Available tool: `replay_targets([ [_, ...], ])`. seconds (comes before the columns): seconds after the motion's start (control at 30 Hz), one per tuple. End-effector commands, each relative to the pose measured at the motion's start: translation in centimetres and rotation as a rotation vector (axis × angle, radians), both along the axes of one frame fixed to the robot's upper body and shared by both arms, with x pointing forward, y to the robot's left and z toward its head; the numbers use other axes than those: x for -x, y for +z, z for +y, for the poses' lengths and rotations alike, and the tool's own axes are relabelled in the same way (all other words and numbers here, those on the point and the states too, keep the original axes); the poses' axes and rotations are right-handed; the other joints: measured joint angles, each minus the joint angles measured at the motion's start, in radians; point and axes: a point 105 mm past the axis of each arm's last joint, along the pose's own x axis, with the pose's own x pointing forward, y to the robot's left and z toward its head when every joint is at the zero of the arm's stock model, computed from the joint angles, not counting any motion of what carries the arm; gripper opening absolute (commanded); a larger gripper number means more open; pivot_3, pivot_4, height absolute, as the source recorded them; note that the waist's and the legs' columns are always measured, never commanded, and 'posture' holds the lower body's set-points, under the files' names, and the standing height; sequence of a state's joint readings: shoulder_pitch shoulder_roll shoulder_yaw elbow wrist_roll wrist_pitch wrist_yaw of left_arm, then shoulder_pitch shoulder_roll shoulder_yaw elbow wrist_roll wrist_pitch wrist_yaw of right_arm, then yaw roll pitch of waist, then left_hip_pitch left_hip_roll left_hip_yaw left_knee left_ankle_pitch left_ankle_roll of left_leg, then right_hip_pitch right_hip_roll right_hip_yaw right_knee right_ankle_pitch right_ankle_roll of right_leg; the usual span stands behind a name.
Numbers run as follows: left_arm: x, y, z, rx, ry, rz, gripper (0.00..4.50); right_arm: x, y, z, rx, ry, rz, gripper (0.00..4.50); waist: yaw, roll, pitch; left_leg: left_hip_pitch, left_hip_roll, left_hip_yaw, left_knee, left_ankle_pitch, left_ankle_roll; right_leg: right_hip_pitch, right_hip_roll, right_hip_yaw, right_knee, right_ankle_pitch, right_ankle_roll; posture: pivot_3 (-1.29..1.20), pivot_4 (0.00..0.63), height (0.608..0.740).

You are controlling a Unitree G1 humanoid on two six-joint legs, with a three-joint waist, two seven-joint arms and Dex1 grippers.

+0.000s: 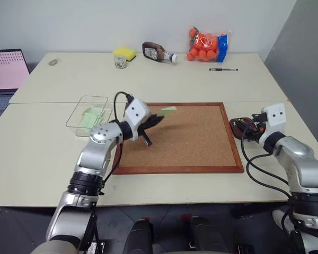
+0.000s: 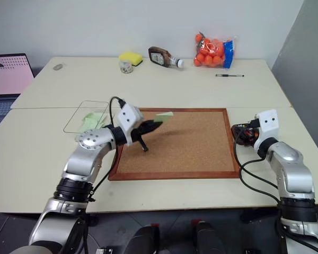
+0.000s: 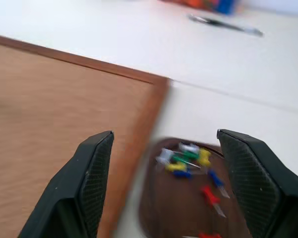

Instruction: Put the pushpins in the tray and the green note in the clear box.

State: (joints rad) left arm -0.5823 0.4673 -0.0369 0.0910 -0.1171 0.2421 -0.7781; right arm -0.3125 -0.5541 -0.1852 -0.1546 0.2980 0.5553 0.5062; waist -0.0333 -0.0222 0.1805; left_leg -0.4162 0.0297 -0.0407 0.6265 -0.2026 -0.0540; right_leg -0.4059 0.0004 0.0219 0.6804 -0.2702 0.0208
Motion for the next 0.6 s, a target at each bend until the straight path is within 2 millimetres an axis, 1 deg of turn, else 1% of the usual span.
replay_targets([
  [0.03,0.5,3.8,2.7,0.043,0.149,-0.096,0.00,1.7,2.6,4.4,0.018,0.259,-0.081,3.53,-0.002,0.000,0.000,0.000,0.000,0.000,0.000,0.000,0.000,0.000,0.000,0.000,0.000,0.000,0.000,0.00,0.150,0.740],
  [0.07,0.6,4.1,3.4,0.050,0.194,-0.098,0.00,1.9,2.8,5.5,0.018,0.314,-0.087,3.53,-0.003,0.000,0.000,0.000,0.000,0.000,0.000,0.000,0.000,0.000,0.000,0.000,0.000,0.000,0.000,0.00,0.150,0.740],
  [0.17,1.0,4.5,5.9,0.080,0.360,-0.093,0.00,2.3,3.9,9.7,0.021,0.495,-0.116,3.53,-0.003,0.000,0.000,0.001,0.000,0.000,0.001,0.000,0.000,0.000,0.000,0.000,0.000,0.000,0.000,0.00,0.150,0.740],
  [0.23,1.2,4.2,7.4,0.100,0.461,-0.073,0.00,2.5,4.4,12.1,0.036,0.594,-0.126,3.53,-0.007,-0.001,0.001,0.001,0.001,0.001,0.001,0.000,0.000,0.000,0.000,0.001,0.000,0.000,0.000,0.00,0.150,0.740],
  [0.27,1.4,3.9,8.5,0.105,0.523,-0.059,0.00,2.6,4.5,13.5,0.047,0.657,-0.125,3.53,-0.007,-0.001,0.001,0.001,0.001,0.000,0.001,0.000,0.000,0.000,0.000,0.000,0.001,0.000,0.000,0.00,0.150,0.740],
  [0.37,1.7,3.2,11.4,0.111,0.677,-0.028,0.00,2.9,4.5,16.9,0.076,0.800,-0.107,3.53,-0.002,-0.001,0.001,0.001,0.001,-0.001,0.001,0.000,0.000,0.000,0.000,-0.002,0.001,0.000,0.000,0.00,0.150,0.740],
  [0.43,1.7,3.1,13.3,0.137,0.771,-0.009,0.00,2.5,4.6,18.6,0.095,0.845,-0.093,3.53,0.001,-0.002,0.001,0.000,0.001,-0.002,0.001,0.000,0.000,0.000,0.000,-0.002,0.001,0.000,0.000,0.00,0.150,0.740],
  [0.5,1.7,2.9,14.8,0.162,0.839,0.010,0.00,2.0,4.7,19.7,0.111,0.866,-0.087,3.53,0.002,-0.002,0.002,0.000,0.001,-0.002,0.001,0.000,0.000,0.000,0.000,-0.002,0.001,0.000,0.000,0.00,0.150,0.740],
  [0.57,1.3,2.8,16.6,0.204,0.925,0.033,0.00,1.4,5.3,21.5,0.116,0.888,-0.096,3.53,0.005,-0.003,0.002,0.000,0.000,-0.003,0.001,0.000,0.000,0.001,-0.001,-0.003,0.001,0.000,0.000,0.00,0.150,0.740],
  [0.6,1.1,2.8,17.2,0.219,0.950,0.045,0.00,1.2,5.6,22.2,0.114,0.898,-0.100,3.53,0.005,-0.003,0.002,0.000,0.000,-0.003,0.001,0.000,0.000,0.001,-0.001,-0.003,0.001,0.001,-0.001,0.00,0.150,0.740],
])
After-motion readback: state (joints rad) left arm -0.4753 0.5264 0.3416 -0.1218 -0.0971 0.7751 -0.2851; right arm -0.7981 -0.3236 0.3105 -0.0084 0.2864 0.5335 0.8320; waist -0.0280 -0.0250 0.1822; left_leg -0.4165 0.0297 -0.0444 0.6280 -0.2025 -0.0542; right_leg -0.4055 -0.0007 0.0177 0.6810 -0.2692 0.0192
